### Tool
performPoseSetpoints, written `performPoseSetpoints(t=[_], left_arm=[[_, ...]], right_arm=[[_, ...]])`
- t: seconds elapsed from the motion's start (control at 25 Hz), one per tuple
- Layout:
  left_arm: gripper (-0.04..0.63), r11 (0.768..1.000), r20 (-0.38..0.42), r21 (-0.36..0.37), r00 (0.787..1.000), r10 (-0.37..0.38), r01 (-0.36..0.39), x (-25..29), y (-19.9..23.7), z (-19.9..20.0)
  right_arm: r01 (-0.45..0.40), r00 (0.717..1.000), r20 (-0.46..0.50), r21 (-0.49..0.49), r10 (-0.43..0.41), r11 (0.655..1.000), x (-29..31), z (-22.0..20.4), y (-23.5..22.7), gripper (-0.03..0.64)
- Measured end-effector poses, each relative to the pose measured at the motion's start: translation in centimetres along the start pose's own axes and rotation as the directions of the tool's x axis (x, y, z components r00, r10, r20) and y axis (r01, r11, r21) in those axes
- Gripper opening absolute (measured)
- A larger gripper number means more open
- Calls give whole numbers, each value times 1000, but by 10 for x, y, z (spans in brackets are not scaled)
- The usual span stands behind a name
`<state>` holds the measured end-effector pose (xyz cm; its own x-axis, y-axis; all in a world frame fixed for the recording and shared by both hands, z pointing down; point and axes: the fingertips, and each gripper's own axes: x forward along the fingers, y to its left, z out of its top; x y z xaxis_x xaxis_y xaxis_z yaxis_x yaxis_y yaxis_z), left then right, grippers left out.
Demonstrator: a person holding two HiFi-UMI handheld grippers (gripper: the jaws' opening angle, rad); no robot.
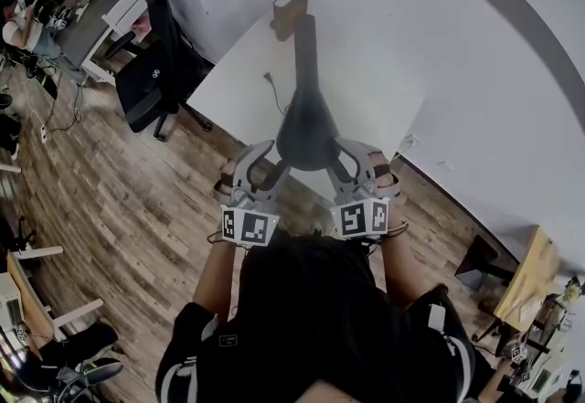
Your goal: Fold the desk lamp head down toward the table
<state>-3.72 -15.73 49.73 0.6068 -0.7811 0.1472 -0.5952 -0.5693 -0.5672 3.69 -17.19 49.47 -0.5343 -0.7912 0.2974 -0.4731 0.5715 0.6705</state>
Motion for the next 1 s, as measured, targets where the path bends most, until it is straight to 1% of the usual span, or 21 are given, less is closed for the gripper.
performPoseSetpoints(t=[0.04, 0.12, 0.16, 0.24, 0.36, 0.48, 0.6, 0.76, 0.84, 1.0], left_arm=[[210, 998, -7, 67, 1000, -7, 8, 1, -3, 5], [210, 980, -20, 199, 1000, -18, 21, 4, -8, 12], [204, 968, -22, 250, 999, -26, 30, 6, -11, 15], [184, 950, -21, 309, 999, -47, 51, 9, -16, 19], [161, 934, -23, 350, 997, -67, 71, 12, -21, 22], [135, 919, -32, 386, 997, -70, 76, 12, -24, 21], [135, 910, -45, 406, 996, -72, 84, 12, -26, 17], [135, 888, -79, 450, 995, -64, 93, 17, -30, 9], [135, 883, -88, 459, 994, -59, 94, 18, -32, 5], [137, 883, -83, 462, 995, -50, 83, 21, -36, -2]], right_arm=[[0, 1000, 0, -2, 0, 1000, 0, 0, -1, 149], [0, 1000, 1, -5, 0, 1000, 0, -1, -1, 149], [1, 1000, 1, -5, -1, 1000, 0, -1, -1, 149], [2, 1000, 0, -6, -2, 1000, 1, -1, -1, 149], [7, 1000, 2, -9, -7, 1000, 1, 0, 0, 147], [11, 1000, 4, -17, -11, 1000, 0, 1, 1, 146], [8, 1000, -6, -45, -8, 999, 0, -1, 5, 149], [11, 1000, -26, -97, -14, 995, 5, -9, 9, 153], [21, 999, -25, -108, -23, 994, 7, -12, 11, 153], [43, 999, -17, -128, -45, 991, 11, -18, 14, 155]])
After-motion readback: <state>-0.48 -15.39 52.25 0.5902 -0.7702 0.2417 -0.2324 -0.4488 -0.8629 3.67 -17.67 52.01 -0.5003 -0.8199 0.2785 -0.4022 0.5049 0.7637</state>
